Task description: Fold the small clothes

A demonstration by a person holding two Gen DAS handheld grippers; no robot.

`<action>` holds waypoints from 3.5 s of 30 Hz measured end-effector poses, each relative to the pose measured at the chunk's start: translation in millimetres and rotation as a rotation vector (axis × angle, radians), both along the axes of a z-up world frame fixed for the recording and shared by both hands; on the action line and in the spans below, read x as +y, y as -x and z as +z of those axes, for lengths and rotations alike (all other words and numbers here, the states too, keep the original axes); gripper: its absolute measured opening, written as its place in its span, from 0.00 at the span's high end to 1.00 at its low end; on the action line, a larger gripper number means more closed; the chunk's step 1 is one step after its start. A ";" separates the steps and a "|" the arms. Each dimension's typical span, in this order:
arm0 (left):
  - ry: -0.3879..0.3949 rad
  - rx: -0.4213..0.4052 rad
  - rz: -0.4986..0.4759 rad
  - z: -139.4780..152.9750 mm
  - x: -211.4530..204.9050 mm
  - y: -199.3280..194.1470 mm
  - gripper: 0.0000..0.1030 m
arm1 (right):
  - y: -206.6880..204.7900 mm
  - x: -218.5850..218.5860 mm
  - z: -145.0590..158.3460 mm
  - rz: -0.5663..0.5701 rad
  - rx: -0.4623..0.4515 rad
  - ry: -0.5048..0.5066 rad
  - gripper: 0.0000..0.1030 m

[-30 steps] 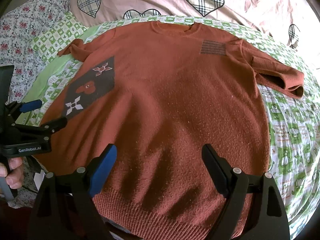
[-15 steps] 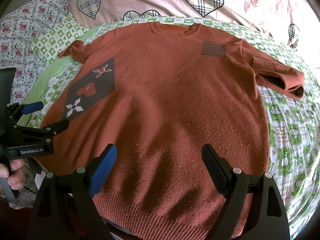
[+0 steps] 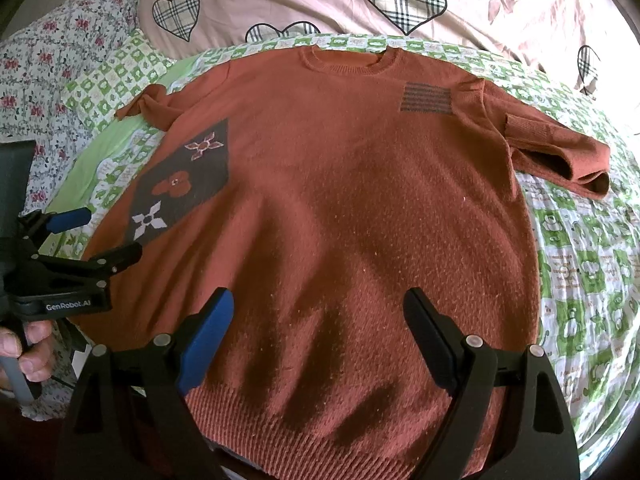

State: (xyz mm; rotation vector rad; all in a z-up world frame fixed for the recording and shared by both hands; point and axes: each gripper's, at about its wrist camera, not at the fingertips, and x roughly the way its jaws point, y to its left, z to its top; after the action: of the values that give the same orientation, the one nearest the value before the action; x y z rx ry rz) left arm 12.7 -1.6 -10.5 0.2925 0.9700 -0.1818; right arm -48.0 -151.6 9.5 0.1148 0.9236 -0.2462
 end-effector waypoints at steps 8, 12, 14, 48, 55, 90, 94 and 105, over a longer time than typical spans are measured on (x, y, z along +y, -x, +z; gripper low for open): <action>0.018 0.036 0.002 -2.3 -0.1 -8.3 0.04 | -1.5 -8.4 -2.7 -0.008 -0.051 -0.065 0.16; 0.017 0.037 0.001 -3.2 -0.8 -12.1 0.04 | -2.8 -11.0 -2.2 -0.006 -0.076 -0.081 0.16; 0.016 0.032 -0.001 -3.7 -0.2 -14.1 0.04 | -3.1 -11.4 -2.1 -0.005 -0.090 -0.086 0.16; 0.052 0.120 0.030 -16.8 -10.8 -89.1 0.04 | -81.3 -249.1 -20.1 -0.142 0.113 0.179 0.73; 0.091 0.116 0.022 -20.2 -11.8 -94.6 0.04 | -78.7 -250.9 20.2 -0.209 -0.105 0.018 0.94; 0.590 0.207 0.027 -15.3 44.5 -210.0 0.04 | -244.1 -42.9 -16.9 0.129 -0.203 -0.571 0.66; 0.631 0.242 0.064 -30.8 36.1 -256.7 0.04 | -203.6 -63.0 -4.6 0.054 -0.242 -0.556 0.66; 0.582 0.114 -0.004 -19.0 16.0 -299.1 0.93 | -140.4 -94.0 8.4 -0.079 -0.295 -0.515 0.66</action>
State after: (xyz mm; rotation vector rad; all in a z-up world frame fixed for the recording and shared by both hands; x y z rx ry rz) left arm 311.8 14.4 -29.5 -0.2532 0.9857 -0.4762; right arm 92.4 -245.6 17.9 0.6476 0.6709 -0.0552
